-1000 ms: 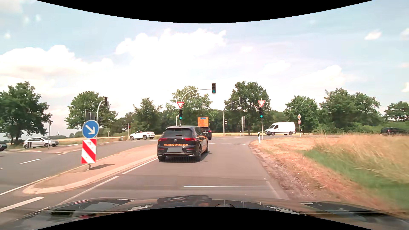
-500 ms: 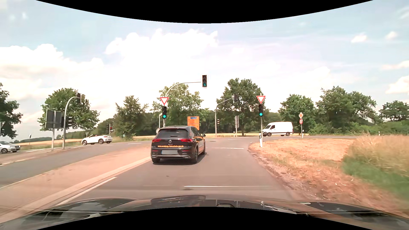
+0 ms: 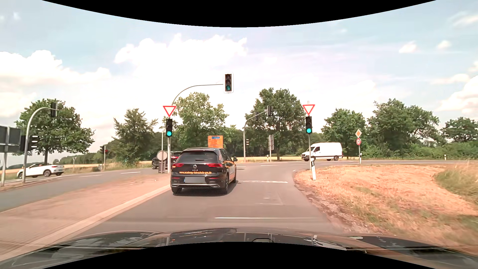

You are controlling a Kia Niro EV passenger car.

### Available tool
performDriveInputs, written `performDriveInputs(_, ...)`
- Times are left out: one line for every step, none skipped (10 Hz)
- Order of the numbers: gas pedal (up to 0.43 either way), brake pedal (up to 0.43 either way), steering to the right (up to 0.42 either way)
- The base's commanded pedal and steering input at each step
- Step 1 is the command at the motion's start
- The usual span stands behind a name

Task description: Follow the waypoints while adhering to traffic rules and regulations

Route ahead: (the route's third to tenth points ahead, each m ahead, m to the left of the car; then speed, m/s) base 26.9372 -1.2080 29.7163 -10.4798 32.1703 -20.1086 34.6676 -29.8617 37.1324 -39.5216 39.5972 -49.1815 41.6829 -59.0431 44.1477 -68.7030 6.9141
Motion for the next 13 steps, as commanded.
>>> performDriveInputs(0.098, 0.000, 0.042)
performDriveInputs(0.098, 0.000, 0.041)
performDriveInputs(0.098, 0.000, 0.040)
performDriveInputs(0.098, 0.000, 0.039)
performDriveInputs(0.098, 0.000, 0.037)
performDriveInputs(0.110, 0.000, 0.031)
performDriveInputs(0.118, 0.000, 0.025)
performDriveInputs(0.118, 0.000, 0.024)
performDriveInputs(0.130, 0.000, 0.024)
performDriveInputs(0.138, 0.000, 0.026)
performDriveInputs(0.138, 0.000, 0.027)
performDriveInputs(0.138, 0.000, 0.029)
performDriveInputs(0.138, 0.000, 0.029)
